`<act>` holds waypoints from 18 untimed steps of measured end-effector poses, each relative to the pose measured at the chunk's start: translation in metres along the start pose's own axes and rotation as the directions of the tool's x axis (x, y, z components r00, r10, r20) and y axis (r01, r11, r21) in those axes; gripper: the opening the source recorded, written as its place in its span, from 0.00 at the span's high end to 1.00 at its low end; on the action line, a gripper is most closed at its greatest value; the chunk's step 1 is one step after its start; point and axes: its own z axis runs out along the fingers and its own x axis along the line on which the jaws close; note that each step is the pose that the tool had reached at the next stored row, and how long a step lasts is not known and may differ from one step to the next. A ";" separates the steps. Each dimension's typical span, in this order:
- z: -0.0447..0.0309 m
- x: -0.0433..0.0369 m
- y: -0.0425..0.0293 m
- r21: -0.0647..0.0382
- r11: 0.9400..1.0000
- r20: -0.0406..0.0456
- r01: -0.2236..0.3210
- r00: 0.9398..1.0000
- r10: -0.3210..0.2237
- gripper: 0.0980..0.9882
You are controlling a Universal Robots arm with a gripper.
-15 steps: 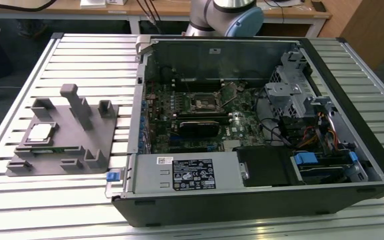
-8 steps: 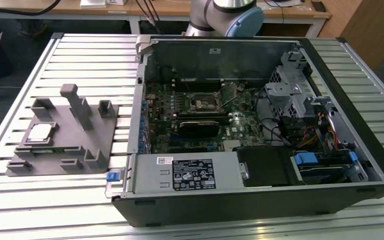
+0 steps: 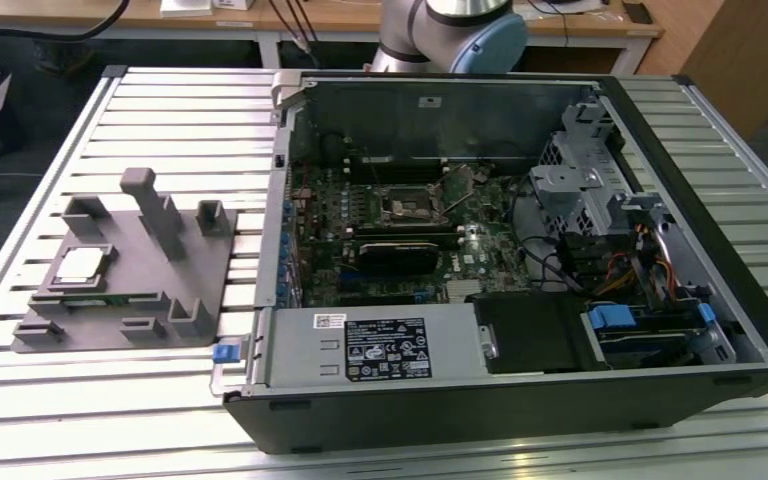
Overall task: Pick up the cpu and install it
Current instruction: 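Pick up the cpu and move it towards the insertion slot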
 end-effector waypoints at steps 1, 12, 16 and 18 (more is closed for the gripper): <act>0.0010 0.0001 0.0000 0.000 1.000 0.000 0.000 1.000 0.000 0.99; 0.0086 0.0002 -0.0013 -0.010 1.000 -0.001 0.000 1.000 0.000 0.99; 0.0115 0.0002 -0.0014 -0.010 1.000 -0.003 0.000 1.000 0.000 0.99; 0.0134 0.0002 -0.0016 -0.010 1.000 -0.004 0.000 1.000 0.000 0.99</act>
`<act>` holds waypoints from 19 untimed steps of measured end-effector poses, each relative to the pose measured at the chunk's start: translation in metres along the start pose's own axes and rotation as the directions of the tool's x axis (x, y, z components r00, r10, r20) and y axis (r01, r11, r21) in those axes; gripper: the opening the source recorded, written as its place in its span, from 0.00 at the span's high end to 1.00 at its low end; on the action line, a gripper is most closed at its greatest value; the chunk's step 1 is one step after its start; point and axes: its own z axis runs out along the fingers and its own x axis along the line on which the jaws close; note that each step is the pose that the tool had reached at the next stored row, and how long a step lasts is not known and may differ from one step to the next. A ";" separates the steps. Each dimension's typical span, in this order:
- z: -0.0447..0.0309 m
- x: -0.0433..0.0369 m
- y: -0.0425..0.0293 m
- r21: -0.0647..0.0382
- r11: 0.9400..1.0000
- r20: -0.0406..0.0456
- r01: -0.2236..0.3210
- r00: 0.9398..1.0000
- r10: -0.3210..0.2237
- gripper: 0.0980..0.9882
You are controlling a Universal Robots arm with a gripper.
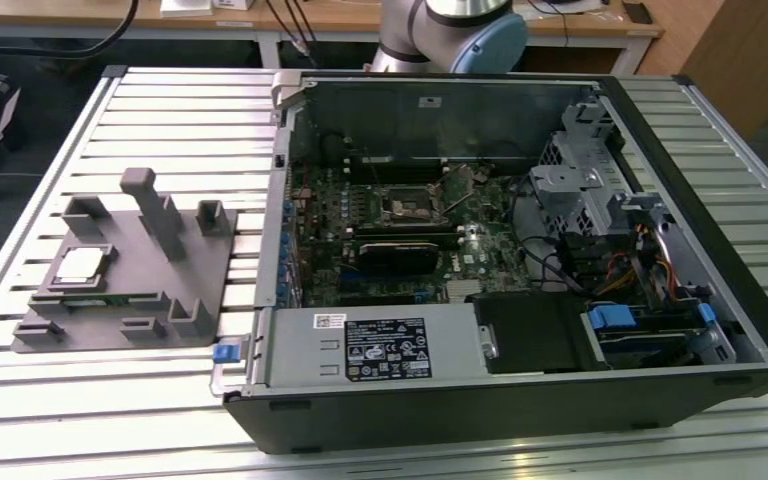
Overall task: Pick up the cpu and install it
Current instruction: 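Pick up the cpu and move it towards the insertion slot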
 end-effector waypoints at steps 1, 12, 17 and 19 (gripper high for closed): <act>0.0016 -0.0001 -0.0001 0.000 1.000 -0.001 0.000 1.000 0.000 0.99; 0.0166 -0.0019 -0.0015 0.001 0.999 -0.006 0.047 0.999 -0.047 0.99; 0.0192 -0.0020 -0.0023 0.001 0.999 -0.006 0.047 0.999 -0.047 0.99; 0.0202 -0.0020 -0.0026 0.001 0.999 -0.006 0.047 0.999 -0.047 0.99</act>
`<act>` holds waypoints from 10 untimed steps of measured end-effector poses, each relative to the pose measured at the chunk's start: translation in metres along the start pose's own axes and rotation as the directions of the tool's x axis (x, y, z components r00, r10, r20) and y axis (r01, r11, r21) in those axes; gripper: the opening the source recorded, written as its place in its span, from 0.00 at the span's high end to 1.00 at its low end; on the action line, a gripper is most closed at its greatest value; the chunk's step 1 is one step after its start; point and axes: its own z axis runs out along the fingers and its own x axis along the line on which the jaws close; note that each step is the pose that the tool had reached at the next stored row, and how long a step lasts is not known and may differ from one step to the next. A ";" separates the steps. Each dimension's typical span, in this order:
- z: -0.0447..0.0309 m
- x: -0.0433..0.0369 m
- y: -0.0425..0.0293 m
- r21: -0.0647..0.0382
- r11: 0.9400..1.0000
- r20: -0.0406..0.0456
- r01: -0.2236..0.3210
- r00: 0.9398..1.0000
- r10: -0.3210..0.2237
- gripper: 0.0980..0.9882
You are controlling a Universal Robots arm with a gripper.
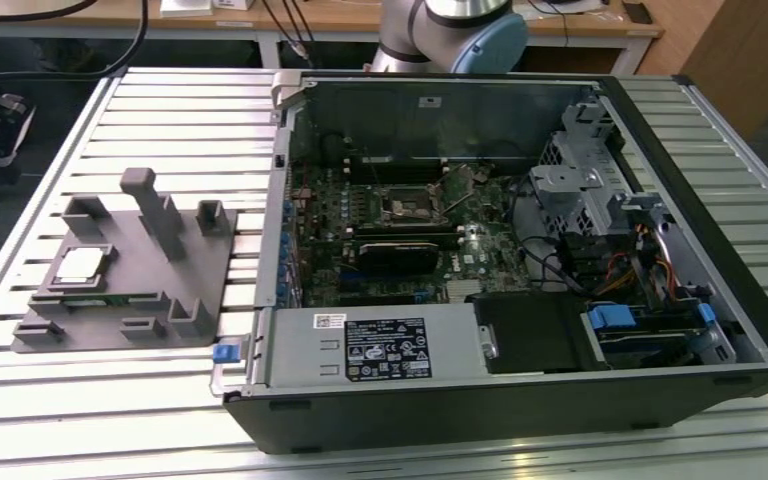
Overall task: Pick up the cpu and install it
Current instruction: 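Pick up the cpu and move it towards the insertion slot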
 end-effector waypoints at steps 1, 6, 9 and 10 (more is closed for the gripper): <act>0.0005 0.0000 -0.0002 0.000 1.000 0.000 0.000 1.000 0.000 0.99; 0.0034 -0.0001 -0.0007 0.000 1.000 0.000 0.000 1.000 0.000 0.99; 0.0050 -0.0001 -0.0008 0.000 1.000 0.000 0.000 1.000 0.000 0.99; 0.0055 -0.0001 -0.0009 0.000 1.000 0.000 0.000 1.000 0.000 0.99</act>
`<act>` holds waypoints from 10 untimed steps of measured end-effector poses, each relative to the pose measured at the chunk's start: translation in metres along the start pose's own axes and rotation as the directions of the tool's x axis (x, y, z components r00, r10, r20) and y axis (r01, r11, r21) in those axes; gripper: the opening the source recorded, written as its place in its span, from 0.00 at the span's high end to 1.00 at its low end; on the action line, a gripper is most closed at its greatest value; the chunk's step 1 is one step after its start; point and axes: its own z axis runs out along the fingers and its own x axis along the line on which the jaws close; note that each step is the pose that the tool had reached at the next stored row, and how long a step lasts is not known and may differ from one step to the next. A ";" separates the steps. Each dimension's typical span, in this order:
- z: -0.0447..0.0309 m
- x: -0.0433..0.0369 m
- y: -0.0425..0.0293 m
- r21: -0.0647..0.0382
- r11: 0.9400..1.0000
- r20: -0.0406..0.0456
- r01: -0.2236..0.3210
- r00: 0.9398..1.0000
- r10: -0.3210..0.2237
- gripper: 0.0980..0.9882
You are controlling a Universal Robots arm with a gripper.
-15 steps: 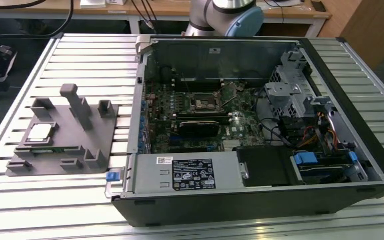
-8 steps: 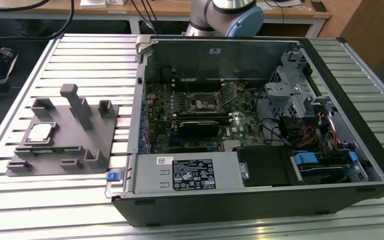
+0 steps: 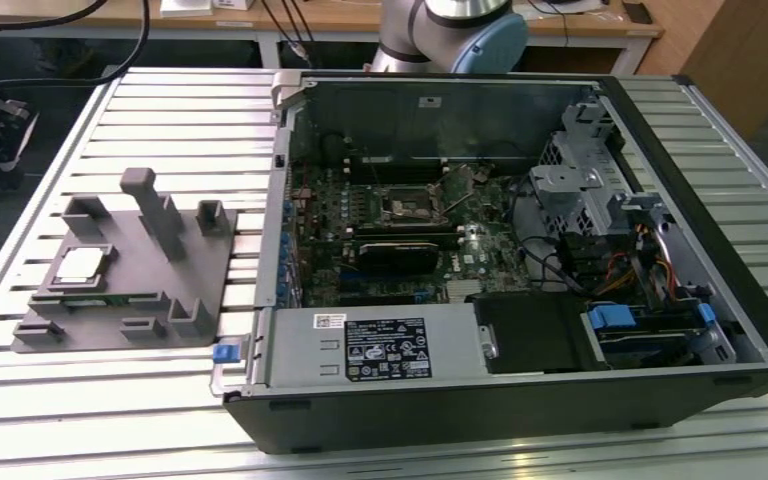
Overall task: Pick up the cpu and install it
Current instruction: 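Pick up the cpu and move it towards the insertion slot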
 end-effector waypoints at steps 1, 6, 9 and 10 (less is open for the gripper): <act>0.0006 0.0000 -0.0001 0.000 1.000 0.000 0.000 1.000 0.000 0.99; 0.0022 0.0000 -0.0003 0.000 1.000 0.000 0.000 1.000 0.000 0.99; 0.0035 -0.0001 -0.0004 0.000 1.000 0.000 0.000 1.000 0.000 0.99; 0.0042 -0.0001 -0.0006 0.000 1.000 0.000 0.000 1.000 0.000 0.99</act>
